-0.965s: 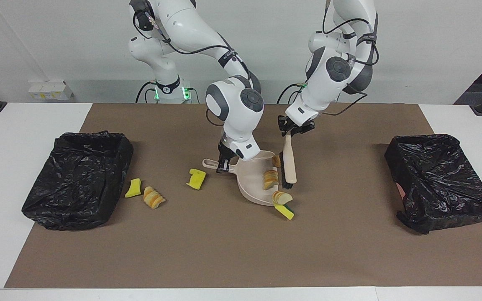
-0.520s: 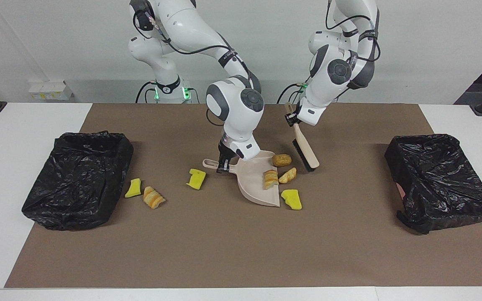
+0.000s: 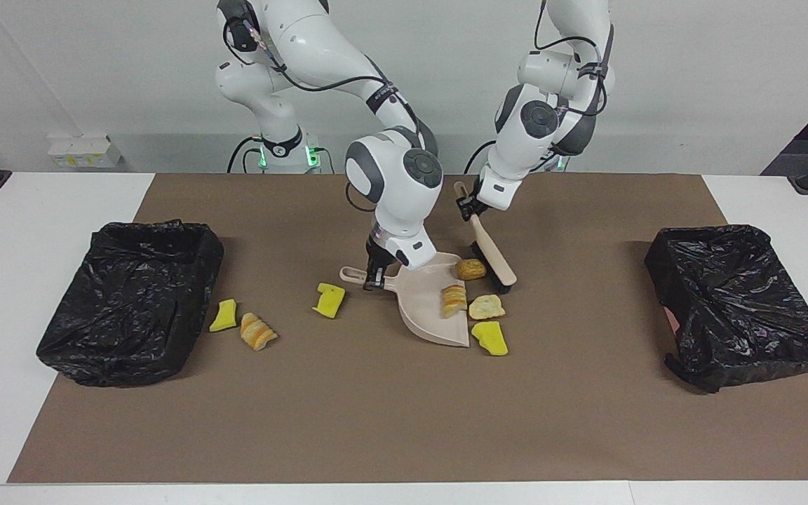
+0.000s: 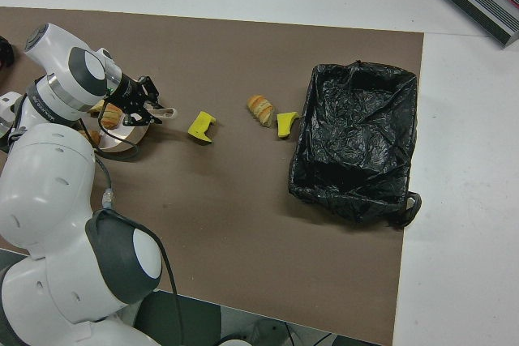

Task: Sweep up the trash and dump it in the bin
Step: 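Sweep the bread and sponge into the dustpan with the left gripper's brush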

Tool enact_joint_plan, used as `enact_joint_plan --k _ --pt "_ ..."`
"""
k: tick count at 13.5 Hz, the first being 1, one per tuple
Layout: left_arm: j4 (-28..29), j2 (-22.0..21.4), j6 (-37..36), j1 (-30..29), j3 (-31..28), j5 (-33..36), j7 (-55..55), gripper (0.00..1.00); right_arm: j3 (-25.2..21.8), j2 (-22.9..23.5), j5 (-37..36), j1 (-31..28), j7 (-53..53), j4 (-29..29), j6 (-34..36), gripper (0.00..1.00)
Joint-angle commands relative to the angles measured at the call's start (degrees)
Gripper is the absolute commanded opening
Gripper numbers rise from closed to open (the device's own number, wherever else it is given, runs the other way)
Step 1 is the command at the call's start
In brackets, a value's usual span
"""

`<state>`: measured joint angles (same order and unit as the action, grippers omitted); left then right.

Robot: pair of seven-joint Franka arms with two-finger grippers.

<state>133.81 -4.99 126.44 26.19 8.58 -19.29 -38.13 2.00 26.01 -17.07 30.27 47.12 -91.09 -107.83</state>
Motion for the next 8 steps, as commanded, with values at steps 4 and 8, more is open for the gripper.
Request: enact_joint_plan --k 4,8 --pt "-5.5 4.2 2.9 0.9 -0.9 -0.2 15.3 0.00 0.3 0.3 -0.1 -0.1 0.9 -0.3 -1.2 0.00" --pt "-9.5 4.4 -8.1 -1.5 -1.2 11.6 25.7 0.00 0.3 0.3 0.0 -0.2 0.5 -0.3 -1.2 0.00"
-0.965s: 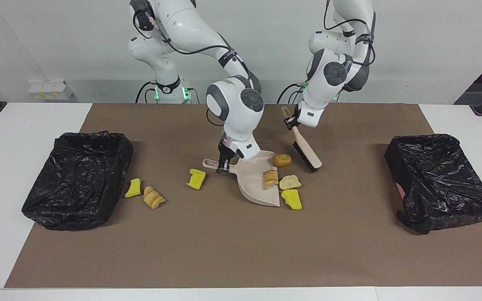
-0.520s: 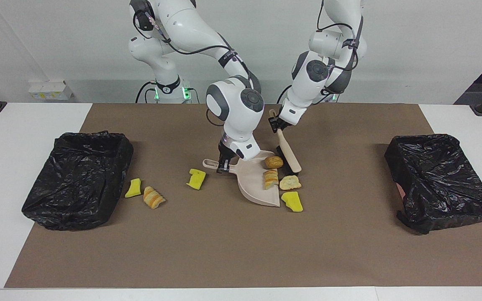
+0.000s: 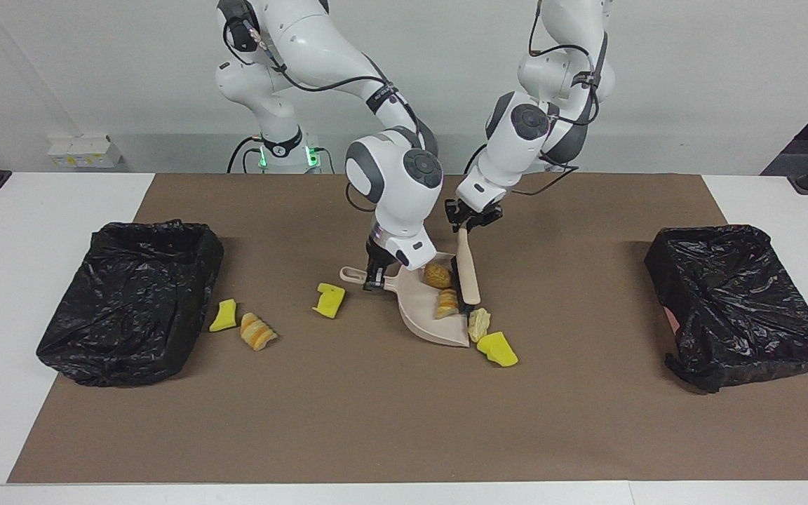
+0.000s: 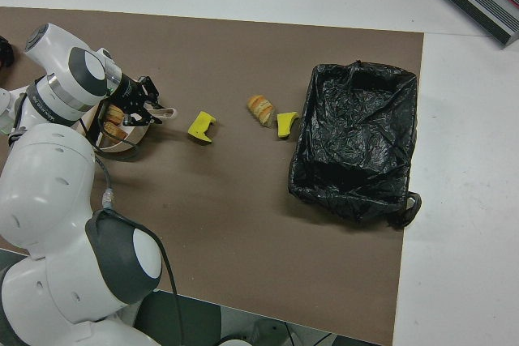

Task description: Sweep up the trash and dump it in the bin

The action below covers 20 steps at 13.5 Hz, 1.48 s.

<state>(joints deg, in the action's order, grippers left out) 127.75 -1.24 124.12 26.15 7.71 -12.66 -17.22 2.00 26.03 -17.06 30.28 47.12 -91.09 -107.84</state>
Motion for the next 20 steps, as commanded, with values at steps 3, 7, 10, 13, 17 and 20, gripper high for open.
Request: enact_joint_plan --k 3,7,10,13,17,20 --pt "-12.1 5.0 -12.0 -5.3 -0.4 13.6 9.4 0.00 0.3 0.3 0.0 -0.2 0.5 -0.3 -1.2 0.00" --pt "-20.3 11.3 -7.4 -11.8 -0.4 19.8 14.9 0.00 0.3 0.3 0.0 -0.2 0.5 -0.2 -1.2 0.00" --pt "-21.2 14.8 2.5 -16.0 -0.4 20.9 15.8 0.00 0.3 0.3 0.0 -0.2 0.4 -0.3 -1.2 0.00" --pt "-24.4 19.7 2.3 -18.1 -0.3 25.1 27.0 0.00 0.3 0.3 0.0 -0.2 0.3 -0.2 -1.2 0.00" --pt "-19.5 17.9 -1.6 -15.2 -0.1 24.7 27.4 0.00 0.3 0.3 0.0 -0.2 0.3 -0.2 -1.2 0.00" --pt "-16.7 15.4 -7.5 -12.5 0.3 23.7 26.5 0.00 0.3 0.3 0.1 -0.2 0.3 -0.2 -1.3 0.00"
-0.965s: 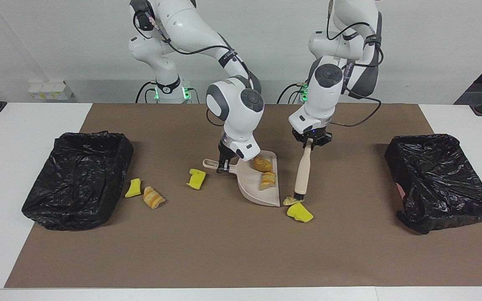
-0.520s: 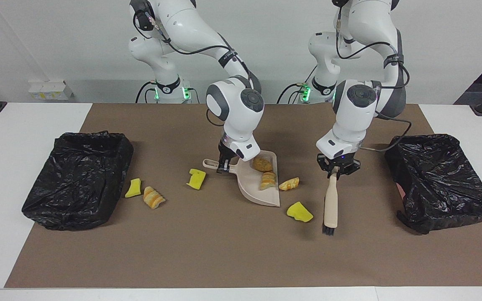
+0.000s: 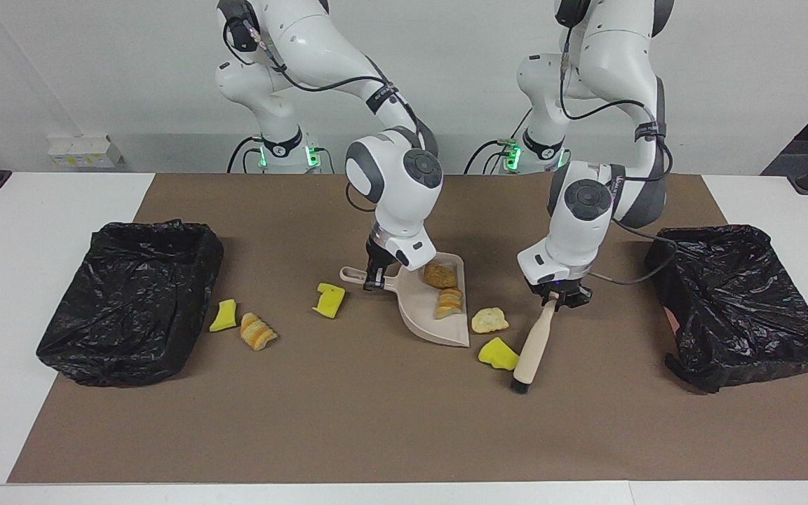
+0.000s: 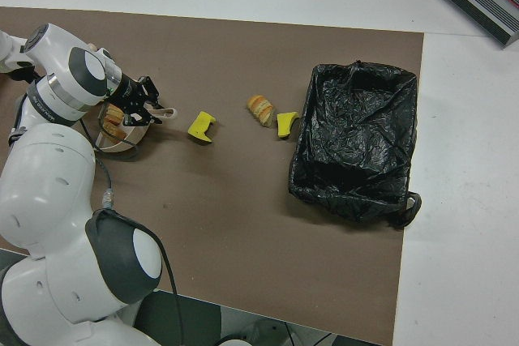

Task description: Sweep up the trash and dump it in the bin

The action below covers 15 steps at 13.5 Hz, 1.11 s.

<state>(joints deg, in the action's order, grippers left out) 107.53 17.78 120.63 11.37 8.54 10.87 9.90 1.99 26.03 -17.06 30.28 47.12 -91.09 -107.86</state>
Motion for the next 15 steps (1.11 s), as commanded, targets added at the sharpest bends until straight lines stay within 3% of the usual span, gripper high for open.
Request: enact_joint_plan --k 1,3,10,15 --pt "3.5 -4.4 -8.4 3.4 -0.5 -2.4 -3.9 0.00 0.3 0.2 0.1 -0.2 0.2 -0.2 -1.3 0.00" --pt "3.8 -5.2 -11.0 5.5 -0.5 -6.5 -9.6 0.00 0.3 0.2 0.1 -0.2 0.2 -0.2 -1.3 0.00" --pt "6.5 -9.2 -12.1 12.6 -0.5 -18.5 -11.9 0.00 0.4 0.2 0.7 -1.2 -0.6 -1.7 -4.4 0.00" --pt "5.4 -13.3 -11.8 11.0 -1.2 -20.3 -33.3 0.00 0.5 0.2 3.7 -3.2 0.2 -3.6 -10.0 0.00"
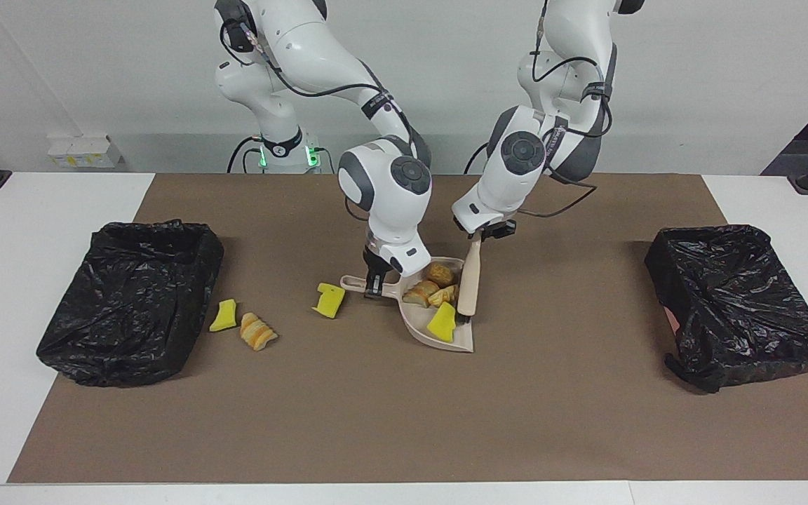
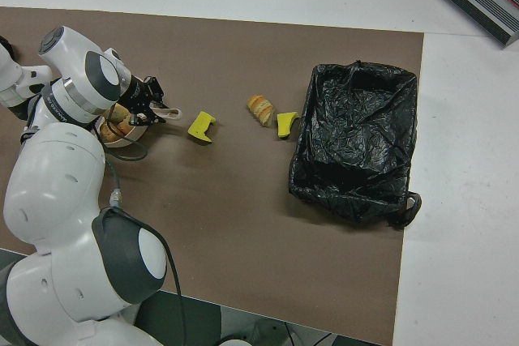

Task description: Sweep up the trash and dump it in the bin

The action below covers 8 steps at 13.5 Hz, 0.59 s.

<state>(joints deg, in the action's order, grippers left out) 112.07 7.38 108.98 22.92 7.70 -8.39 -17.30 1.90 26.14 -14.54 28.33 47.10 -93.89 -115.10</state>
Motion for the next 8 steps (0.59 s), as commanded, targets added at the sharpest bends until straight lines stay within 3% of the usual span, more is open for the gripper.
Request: enact_joint_plan --k 1,6,8 --pt "0.9 -3.4 -0.2 -0.6 -0.6 -0.4 -9.9 0.00 0.7 0.0 1.3 -1.7 0.6 -0.6 -2.9 0.00" --pt "5.2 -11.4 -6.1 -1.0 -0.4 0.6 -15.4 0.00 0.8 -3.4 5.1 -5.5 8.7 0.1 -1.6 0.00" --pt "10.5 -14.6 -1.4 3.1 -0.1 0.6 -15.4 0.00 0.8 -5.7 7.0 -8.8 14.7 0.5 1.5 0.00"
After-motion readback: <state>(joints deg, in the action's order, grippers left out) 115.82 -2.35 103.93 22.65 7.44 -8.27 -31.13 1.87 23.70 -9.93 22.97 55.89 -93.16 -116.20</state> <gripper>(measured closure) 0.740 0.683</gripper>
